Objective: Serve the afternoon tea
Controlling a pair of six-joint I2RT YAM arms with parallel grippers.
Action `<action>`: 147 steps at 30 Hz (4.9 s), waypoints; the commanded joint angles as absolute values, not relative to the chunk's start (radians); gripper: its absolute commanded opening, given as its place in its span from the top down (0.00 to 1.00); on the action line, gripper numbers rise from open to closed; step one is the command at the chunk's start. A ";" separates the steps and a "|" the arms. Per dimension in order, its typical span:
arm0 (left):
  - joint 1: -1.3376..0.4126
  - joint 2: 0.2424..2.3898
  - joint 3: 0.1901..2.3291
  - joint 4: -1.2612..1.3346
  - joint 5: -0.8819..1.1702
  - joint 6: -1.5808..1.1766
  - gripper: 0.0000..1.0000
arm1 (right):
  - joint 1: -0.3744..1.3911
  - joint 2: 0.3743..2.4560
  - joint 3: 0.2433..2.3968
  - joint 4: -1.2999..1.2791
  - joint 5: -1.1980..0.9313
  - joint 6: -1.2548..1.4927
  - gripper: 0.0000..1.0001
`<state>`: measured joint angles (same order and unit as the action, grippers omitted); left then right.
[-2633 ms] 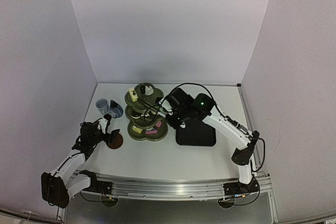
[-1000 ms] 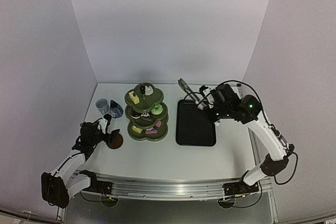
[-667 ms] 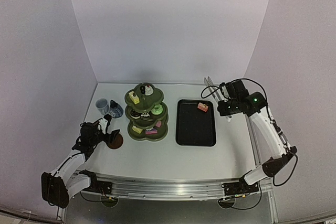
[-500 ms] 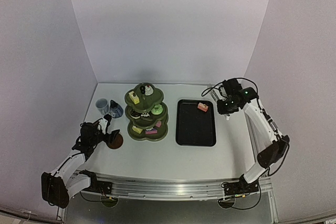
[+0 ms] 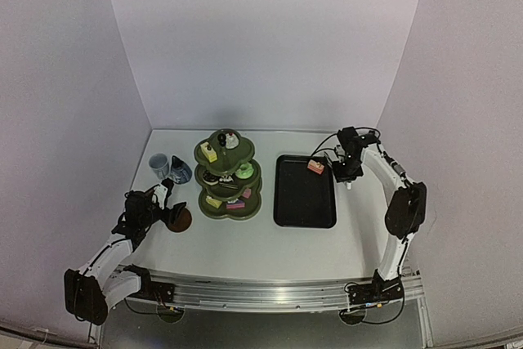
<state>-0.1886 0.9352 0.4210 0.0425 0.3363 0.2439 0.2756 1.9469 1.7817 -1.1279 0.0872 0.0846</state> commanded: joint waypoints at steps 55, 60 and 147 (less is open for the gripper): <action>-0.183 0.954 0.401 0.099 0.343 0.273 0.24 | 0.393 1.844 1.561 -1.087 0.048 0.268 0.72; -0.184 0.948 0.403 0.092 0.333 0.279 0.23 | 0.403 1.872 1.588 -1.087 0.062 0.260 0.70; -0.183 0.936 0.416 0.078 0.336 0.277 0.22 | 0.643 1.857 2.196 -1.153 -0.142 -0.870 1.00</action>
<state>-0.1886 0.9556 0.3969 0.0782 0.3363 0.2638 0.6384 1.8412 2.1290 -1.1732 -0.1561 -0.8603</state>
